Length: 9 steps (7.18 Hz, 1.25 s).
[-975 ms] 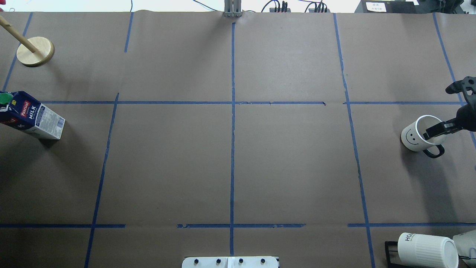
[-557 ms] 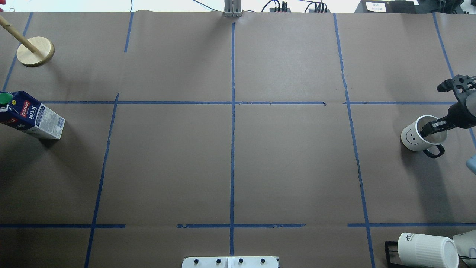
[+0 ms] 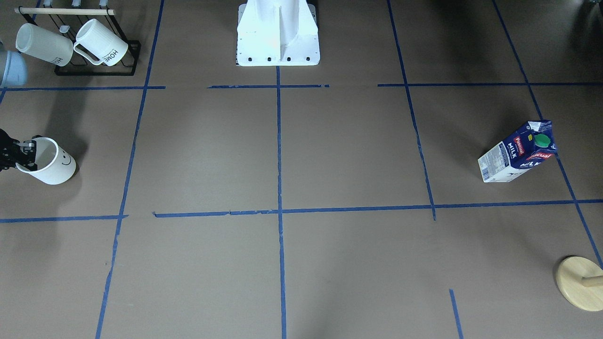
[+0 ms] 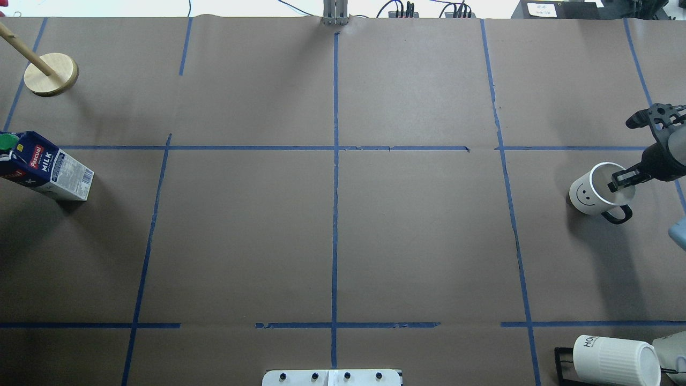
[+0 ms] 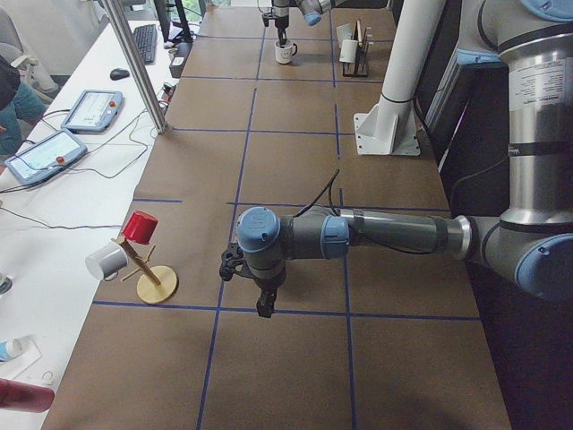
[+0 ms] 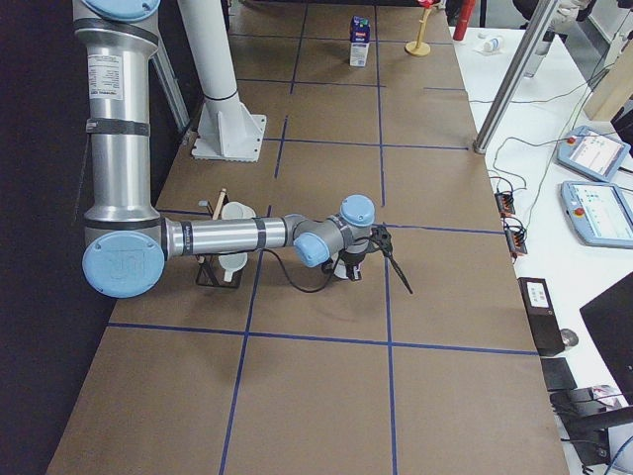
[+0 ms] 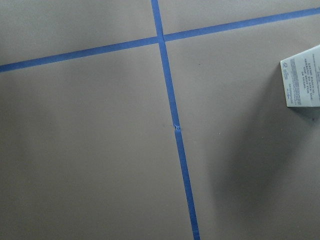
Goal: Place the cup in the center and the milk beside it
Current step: 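Carry the white mug with the right gripper to the table center and set it down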
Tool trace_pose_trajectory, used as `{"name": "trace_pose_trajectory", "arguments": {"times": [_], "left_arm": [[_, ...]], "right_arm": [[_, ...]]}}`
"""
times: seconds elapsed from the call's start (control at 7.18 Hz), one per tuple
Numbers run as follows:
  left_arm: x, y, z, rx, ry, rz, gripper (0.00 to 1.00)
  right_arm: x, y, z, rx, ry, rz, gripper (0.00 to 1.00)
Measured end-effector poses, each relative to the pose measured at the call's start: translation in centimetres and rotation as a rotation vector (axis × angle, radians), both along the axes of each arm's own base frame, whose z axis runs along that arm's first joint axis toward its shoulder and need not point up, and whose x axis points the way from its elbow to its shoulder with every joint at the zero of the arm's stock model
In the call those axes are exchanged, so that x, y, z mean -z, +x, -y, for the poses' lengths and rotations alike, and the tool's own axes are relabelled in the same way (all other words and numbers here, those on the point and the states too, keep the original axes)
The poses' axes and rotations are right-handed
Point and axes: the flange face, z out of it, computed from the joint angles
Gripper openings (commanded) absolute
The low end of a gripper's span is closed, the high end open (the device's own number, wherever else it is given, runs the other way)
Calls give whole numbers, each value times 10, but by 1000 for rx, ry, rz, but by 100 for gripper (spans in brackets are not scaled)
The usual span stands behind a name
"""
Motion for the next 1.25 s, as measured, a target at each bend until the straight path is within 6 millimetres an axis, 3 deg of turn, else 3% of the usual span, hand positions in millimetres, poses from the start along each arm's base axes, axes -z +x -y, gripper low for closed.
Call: {"name": "trace_pose_trajectory", "arguments": {"times": [0.28,0.42,0.56,0.7,0.98,1.11,1.25], "left_arm": [[0,0,0,0,1,0,100],[1,0,0,0,1,0,100],[1,0,0,0,2,0,100],[1,0,0,0,2,0,100],[1,0,0,0,3,0,100],[1,0,0,0,3,0,100],[1,0,0,-1,4,0,100]], "right_arm": [[48,-12,22,-44,-12,29,0],[90,-32,46,-82,-52,41,0],[140,-67,66,-100,-98,44,0],[195,-116,79,-113,-145,35,0],[288,-217,88,-188,-244,18,0],[323,-264,86,-233,-295,14,0],[347,-307,80,-277,-339,1,0]]}}
